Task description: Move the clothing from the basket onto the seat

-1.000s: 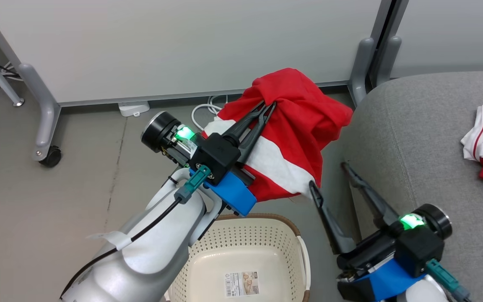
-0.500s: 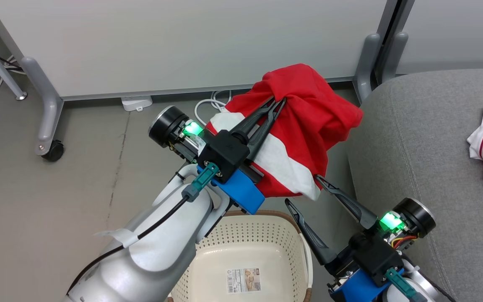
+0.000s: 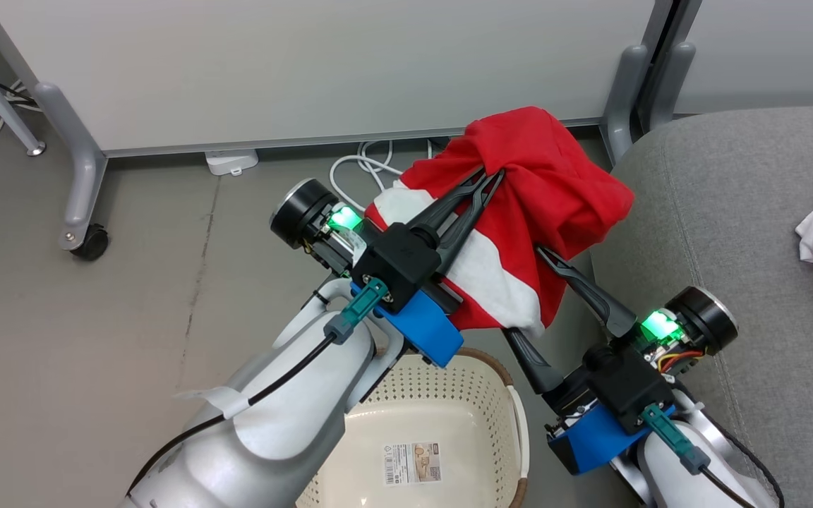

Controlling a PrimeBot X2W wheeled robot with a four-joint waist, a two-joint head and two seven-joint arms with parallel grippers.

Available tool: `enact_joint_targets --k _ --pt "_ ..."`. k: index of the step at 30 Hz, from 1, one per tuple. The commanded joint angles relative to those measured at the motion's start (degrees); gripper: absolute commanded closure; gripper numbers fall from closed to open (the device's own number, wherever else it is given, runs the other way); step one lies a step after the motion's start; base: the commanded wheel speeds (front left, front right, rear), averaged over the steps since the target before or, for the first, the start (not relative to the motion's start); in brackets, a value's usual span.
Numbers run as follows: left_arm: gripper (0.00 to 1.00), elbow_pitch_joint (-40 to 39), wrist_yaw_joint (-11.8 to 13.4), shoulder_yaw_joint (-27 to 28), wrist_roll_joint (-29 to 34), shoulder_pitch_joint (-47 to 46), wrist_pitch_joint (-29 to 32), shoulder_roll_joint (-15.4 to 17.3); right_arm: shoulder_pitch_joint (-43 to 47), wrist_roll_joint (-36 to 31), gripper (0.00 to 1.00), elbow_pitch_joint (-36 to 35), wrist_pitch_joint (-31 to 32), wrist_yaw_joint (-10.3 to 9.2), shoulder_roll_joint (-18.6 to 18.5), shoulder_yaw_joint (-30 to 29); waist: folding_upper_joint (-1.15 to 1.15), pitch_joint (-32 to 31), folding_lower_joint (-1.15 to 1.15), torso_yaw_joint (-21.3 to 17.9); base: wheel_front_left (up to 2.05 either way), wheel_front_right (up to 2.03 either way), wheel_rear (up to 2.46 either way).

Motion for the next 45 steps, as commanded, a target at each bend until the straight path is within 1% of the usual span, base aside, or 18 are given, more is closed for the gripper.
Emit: enact_joint_targets --k 1,2,3,4,11,24,28,29,30,31,45 --pt "1.0 0.0 -0.2 -0.3 0.2 -0.7 -0.3 -0.2 -0.9 -0.3 0.0 0.6 0.0 0.01 0.5 -0.3 0.0 0.1 0.0 0.1 0.0 0.0 0.0" --pt "1.0 0.1 -0.2 -0.3 0.2 -0.7 -0.3 -0.3 -1.1 -0.1 0.05 1.2 0.0 0.01 0.7 -0.4 0.0 0.2 0.0 0.1 0.0 0.0 0.0" --pt "1.0 0.1 -0.2 -0.3 0.2 -0.7 -0.3 -0.3 -1.3 0.1 0.55 1.7 0.0 0.01 0.9 -0.4 0.0 0.3 0.0 0.1 0.0 0.0 0.0" --pt "1.0 0.2 -0.2 -0.3 0.2 -0.7 -0.3 -0.4 -1.7 0.5 1.0 1.9 0.0 0.01 1.3 -0.4 0.0 0.4 0.0 0.2 0.0 0.0 0.0" --pt "1.0 0.6 -0.4 0.0 0.3 -0.5 -0.3 -0.5 -2.0 1.3 1.0 2.7 0.0 0.01 2.2 -0.7 0.0 0.5 0.0 0.0 0.0 0.0 0.0" --pt "1.0 1.3 -0.8 0.2 0.5 -0.3 -0.3 -0.7 -1.3 2.9 1.0 2.0 0.0 0.01 1.8 -0.7 0.0 0.2 0.0 -0.4 0.0 0.0 0.0" --pt "1.0 1.3 -0.5 0.4 0.6 -0.2 -0.3 -0.8 -1.1 3.3 1.0 2.1 0.0 0.01 1.8 -0.7 0.0 0.2 0.0 -0.4 0.0 0.0 0.0" --pt "0.6 1.3 -0.4 0.5 0.6 -0.1 -0.3 -0.8 -1.0 3.4 1.0 2.0 0.0 0.01 1.8 -0.6 0.0 0.1 0.0 -0.4 0.0 0.0 0.0" --pt "0.1 1.3 -0.4 0.6 0.6 0.0 -0.3 -0.8 -1.0 3.4 1.0 2.0 0.0 0.01 1.7 -0.5 0.0 0.1 0.0 -0.4 0.0 0.0 0.0" --pt "0.0 1.3 -0.3 0.6 0.7 0.1 -0.3 -0.8 -0.9 3.5 1.0 2.0 0.0 0.01 1.7 -0.5 0.0 0.0 0.0 -0.4 0.0 0.0 0.0" --pt "0.0 0.6 0.1 1.4 1.6 0.9 -0.3 -0.6 0.0 4.2 1.0 2.3 0.0 0.01 1.5 -0.5 0.0 -0.3 0.0 -0.9 0.0 0.0 0.0"
